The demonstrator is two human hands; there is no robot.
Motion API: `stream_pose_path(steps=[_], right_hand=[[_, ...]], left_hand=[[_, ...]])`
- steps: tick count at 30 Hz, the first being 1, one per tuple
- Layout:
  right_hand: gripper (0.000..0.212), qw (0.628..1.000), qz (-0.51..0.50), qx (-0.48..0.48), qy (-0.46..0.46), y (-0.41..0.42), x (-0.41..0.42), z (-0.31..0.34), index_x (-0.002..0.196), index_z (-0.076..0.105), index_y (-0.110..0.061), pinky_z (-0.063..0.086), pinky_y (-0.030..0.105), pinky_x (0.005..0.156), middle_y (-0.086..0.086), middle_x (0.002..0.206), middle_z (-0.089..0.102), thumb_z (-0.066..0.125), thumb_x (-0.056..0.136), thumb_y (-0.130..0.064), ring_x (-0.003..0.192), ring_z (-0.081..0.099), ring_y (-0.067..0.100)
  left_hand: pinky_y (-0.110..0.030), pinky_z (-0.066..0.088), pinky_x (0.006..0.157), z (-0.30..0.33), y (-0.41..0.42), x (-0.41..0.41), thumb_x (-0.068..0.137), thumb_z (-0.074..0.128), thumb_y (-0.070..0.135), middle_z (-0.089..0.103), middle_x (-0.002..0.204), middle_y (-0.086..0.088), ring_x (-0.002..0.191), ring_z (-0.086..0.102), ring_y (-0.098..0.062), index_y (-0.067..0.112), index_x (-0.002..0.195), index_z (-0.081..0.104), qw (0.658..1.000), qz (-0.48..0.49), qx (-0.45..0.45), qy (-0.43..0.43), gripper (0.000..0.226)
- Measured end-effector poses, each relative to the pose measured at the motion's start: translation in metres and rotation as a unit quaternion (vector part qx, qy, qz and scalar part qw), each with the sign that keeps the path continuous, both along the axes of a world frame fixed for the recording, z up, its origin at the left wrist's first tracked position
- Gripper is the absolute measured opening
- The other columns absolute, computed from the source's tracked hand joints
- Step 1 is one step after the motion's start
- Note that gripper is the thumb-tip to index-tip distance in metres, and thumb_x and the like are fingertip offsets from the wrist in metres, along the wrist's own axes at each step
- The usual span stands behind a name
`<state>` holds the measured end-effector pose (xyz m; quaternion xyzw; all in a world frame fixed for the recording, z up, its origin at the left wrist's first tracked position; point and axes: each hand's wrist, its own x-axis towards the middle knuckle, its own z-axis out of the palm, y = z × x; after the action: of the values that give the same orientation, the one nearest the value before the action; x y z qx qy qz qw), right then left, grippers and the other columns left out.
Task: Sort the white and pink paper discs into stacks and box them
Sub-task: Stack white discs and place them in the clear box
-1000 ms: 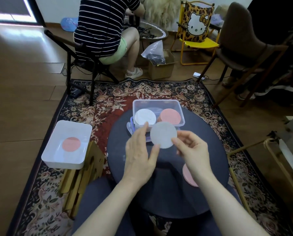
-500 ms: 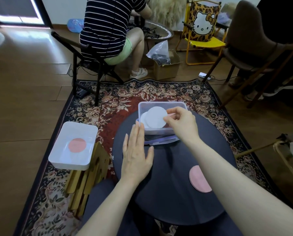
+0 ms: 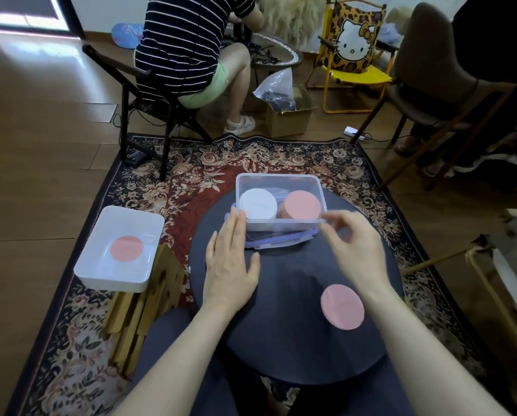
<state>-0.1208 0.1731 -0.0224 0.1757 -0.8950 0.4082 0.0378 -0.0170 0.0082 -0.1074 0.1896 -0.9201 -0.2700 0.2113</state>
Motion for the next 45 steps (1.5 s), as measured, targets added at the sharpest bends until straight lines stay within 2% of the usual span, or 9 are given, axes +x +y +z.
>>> stream_pose_path(steps=[5,9,20,27,31,34,37,40,45], right_hand=[[0.042,0.981,-0.051,0.121,-0.142,0.079,0.035,-0.026,0.112,0.062,-0.029,0.042,0.031,0.079,-0.009,0.107,0.052,0.077,0.074,-0.040,0.090,0.053,0.008],[0.067,0.974,-0.016,0.152,-0.167,0.095,0.060,-0.039,0.119,0.056,-0.027,0.044,0.033,0.086,-0.009,0.114,0.041,0.086,0.061,-0.042,0.098,0.052,0.010],[0.060,0.980,-0.014,0.051,-0.194,0.077,0.063,-0.044,0.101,0.039,-0.031,0.039,0.032,0.069,-0.019,0.102,0.054,0.085,0.064,-0.023,0.095,0.058,0.016],[0.046,0.972,-0.042,-0.049,-0.224,0.078,0.054,-0.049,0.099,0.048,-0.028,0.049,0.033,0.077,-0.011,0.098,0.062,0.079,0.072,-0.006,0.088,0.062,0.015],[0.021,0.958,-0.063,-0.150,-0.235,0.082,0.050,-0.048,0.087,0.052,-0.018,0.041,0.015,0.046,0.005,0.075,0.061,0.060,0.088,0.002,0.049,0.053,0.002],[0.008,0.948,-0.047,-0.170,-0.266,0.087,0.048,-0.045,0.087,0.054,-0.006,0.035,0.013,0.041,0.005,0.059,0.053,0.055,0.093,0.000,0.039,0.044,0.001],[0.009,0.948,-0.013,-0.168,-0.270,0.091,0.047,-0.046,0.085,0.056,-0.001,0.034,0.012,0.047,-0.001,0.056,0.048,0.058,0.093,-0.005,0.047,0.040,0.006],[0.010,0.943,0.014,-0.174,-0.282,0.083,0.047,-0.046,0.086,0.058,0.000,0.033,0.014,0.045,0.004,0.053,0.048,0.059,0.092,-0.007,0.044,0.039,0.009],[0.011,0.914,0.031,-0.263,-0.309,0.056,0.038,-0.033,0.101,0.059,-0.007,0.034,0.018,0.038,0.007,0.054,0.060,0.061,0.090,-0.006,0.041,0.043,0.014]], left_hand=[[-0.043,0.019,0.118,0.007,0.010,0.007,0.085,0.052,0.021,0.021,0.158,-0.011,0.146,0.020,-0.022,0.007,0.149,0.025,0.997,-0.002,-0.067,0.032,0.072],[-0.045,0.023,0.116,0.010,0.038,0.023,0.085,0.058,0.023,0.036,0.151,-0.012,0.143,0.030,-0.023,0.008,0.140,0.046,0.980,-0.125,-0.139,0.072,0.059],[-0.039,-0.003,0.117,0.002,0.076,0.033,0.087,0.039,0.066,0.036,0.153,0.008,0.146,0.019,-0.015,0.028,0.140,0.047,0.969,-0.214,-0.082,-0.093,0.066],[-0.029,-0.018,0.115,0.016,0.089,0.027,0.076,0.069,0.047,0.020,0.156,0.011,0.146,-0.005,-0.003,0.029,0.120,0.050,0.974,-0.172,0.078,-0.124,0.050],[-0.030,-0.017,0.116,0.022,0.096,0.019,0.072,0.072,0.029,0.018,0.157,0.006,0.146,-0.008,-0.005,0.030,0.095,0.047,0.969,-0.128,0.145,-0.154,0.034],[-0.025,-0.007,0.118,0.017,0.099,0.023,0.076,0.069,0.024,0.043,0.143,0.012,0.144,0.012,-0.001,0.030,0.082,0.049,0.975,-0.112,0.169,-0.090,0.022],[-0.023,0.037,0.100,0.023,0.100,0.030,0.084,0.068,0.023,0.070,0.102,0.016,0.111,0.054,0.005,0.032,0.079,0.049,0.965,-0.060,0.256,-0.016,0.021],[-0.023,0.053,0.062,0.045,0.099,0.025,0.090,0.062,0.015,0.073,0.075,-0.001,0.073,0.067,-0.014,0.023,0.082,0.053,0.896,0.000,0.443,0.002,0.014],[-0.036,0.059,0.056,0.067,0.089,0.012,0.093,0.059,0.010,0.074,0.077,-0.011,0.070,0.072,-0.025,0.014,0.099,0.059,0.825,-0.006,0.562,0.053,0.008]])
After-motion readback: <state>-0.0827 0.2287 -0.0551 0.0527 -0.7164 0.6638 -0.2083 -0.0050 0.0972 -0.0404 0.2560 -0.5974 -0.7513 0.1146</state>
